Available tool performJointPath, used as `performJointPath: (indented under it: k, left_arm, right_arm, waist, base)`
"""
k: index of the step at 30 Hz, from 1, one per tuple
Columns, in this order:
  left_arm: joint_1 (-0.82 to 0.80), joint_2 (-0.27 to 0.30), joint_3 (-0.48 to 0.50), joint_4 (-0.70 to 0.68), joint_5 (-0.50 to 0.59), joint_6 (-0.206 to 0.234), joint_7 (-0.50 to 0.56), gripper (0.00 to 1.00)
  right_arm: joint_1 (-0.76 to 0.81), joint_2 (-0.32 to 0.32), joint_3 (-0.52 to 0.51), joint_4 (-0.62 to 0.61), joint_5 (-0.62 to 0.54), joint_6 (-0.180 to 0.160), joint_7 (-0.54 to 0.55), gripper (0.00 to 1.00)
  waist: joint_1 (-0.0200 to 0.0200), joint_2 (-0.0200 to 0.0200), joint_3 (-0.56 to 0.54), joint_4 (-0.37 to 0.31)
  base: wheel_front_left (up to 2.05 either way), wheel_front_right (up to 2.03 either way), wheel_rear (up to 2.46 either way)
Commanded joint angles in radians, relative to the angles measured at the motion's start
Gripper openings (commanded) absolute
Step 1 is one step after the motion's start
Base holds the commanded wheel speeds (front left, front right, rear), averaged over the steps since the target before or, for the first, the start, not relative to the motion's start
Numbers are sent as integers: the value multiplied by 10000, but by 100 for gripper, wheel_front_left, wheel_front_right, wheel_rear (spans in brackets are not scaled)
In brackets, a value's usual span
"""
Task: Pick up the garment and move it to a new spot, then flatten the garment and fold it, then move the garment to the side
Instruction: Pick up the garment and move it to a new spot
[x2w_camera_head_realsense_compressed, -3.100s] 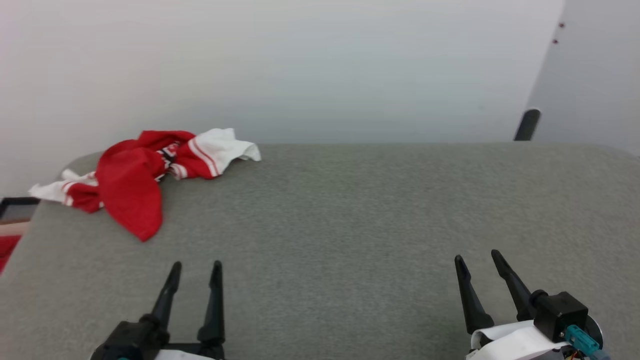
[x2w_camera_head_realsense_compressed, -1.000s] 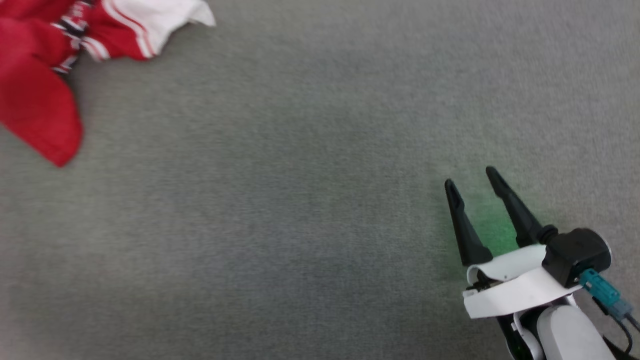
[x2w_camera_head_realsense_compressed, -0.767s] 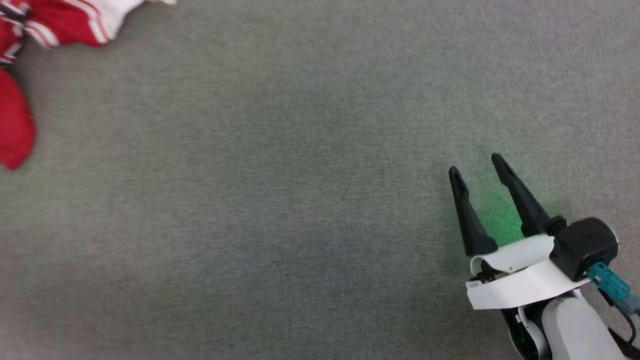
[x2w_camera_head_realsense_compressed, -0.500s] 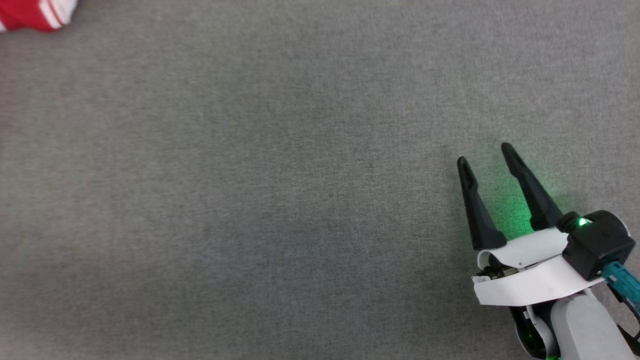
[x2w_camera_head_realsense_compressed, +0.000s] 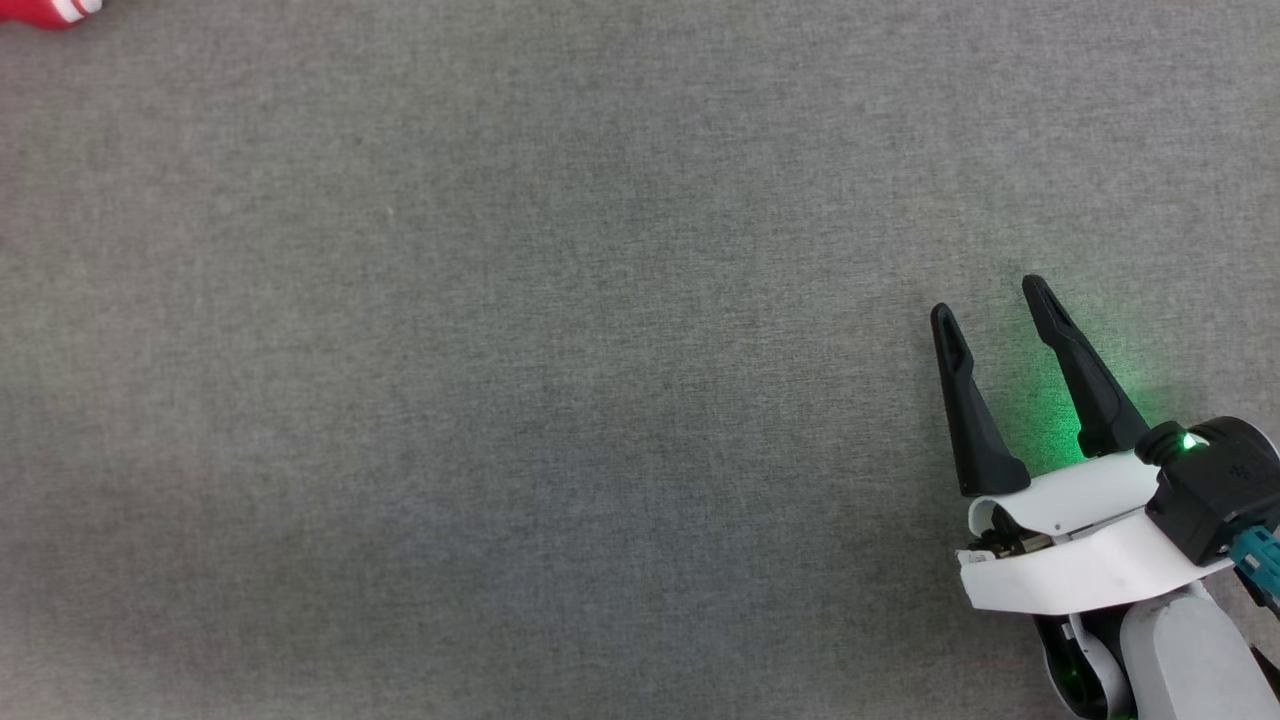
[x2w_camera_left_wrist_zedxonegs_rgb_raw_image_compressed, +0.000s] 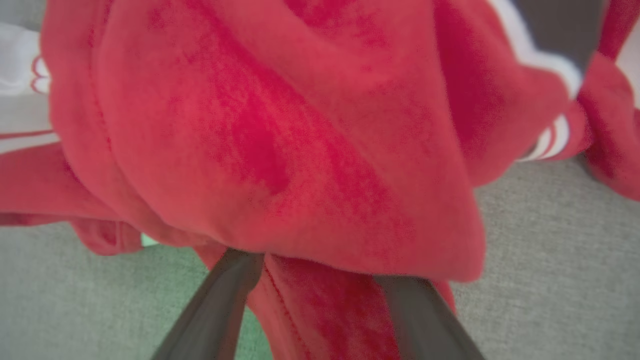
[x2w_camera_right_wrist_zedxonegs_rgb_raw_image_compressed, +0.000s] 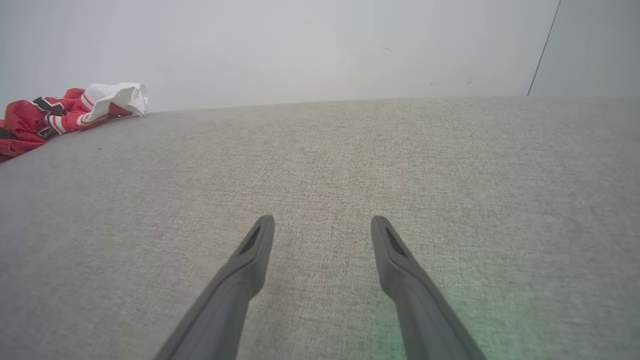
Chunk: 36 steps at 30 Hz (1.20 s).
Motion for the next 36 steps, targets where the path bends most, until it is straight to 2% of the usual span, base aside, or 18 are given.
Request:
performJointPath:
  k: [1,6,12,25,30,36]
  left_arm:
    - [429,-325,-206,352,113,14,15,0]
    - [234,-284,-172,190,134,-50,-1009,0]
    - [-305,-168,-347,-76,279,-143,-1727,0]
    - [-1191,89,-705,-643,755,-195,-3544,0]
    - [-1557,117,-1006,-912,957,-257,-4757,0]
    - [-1896,47,-1326,-963,1048,-308,-5705,0]
  right_arm:
    - [-17,-15,10,-53,-59,5,34,100]
    - [72,-18,-68,-67,-87,5,121,100]
    - [274,-40,-96,55,-15,5,160,100]
    - [881,121,272,563,178,5,238,100]
    - [1210,234,411,823,304,5,215,100]
    - [1451,315,510,1010,391,5,239,100]
  waist:
    - [0,-1,-23,42]
    - [0,-1,-203,221]
    - [0,-1,-770,523]
    - [0,-1,-2641,1028]
    - [0,-1,-3577,1204]
    - [0,-1,-4221,1331]
  base:
    - [0,0,0]
    - [0,0,0]
    - [0,0,0]
    - [0,0,0]
    - [0,0,0]
    - [0,0,0]
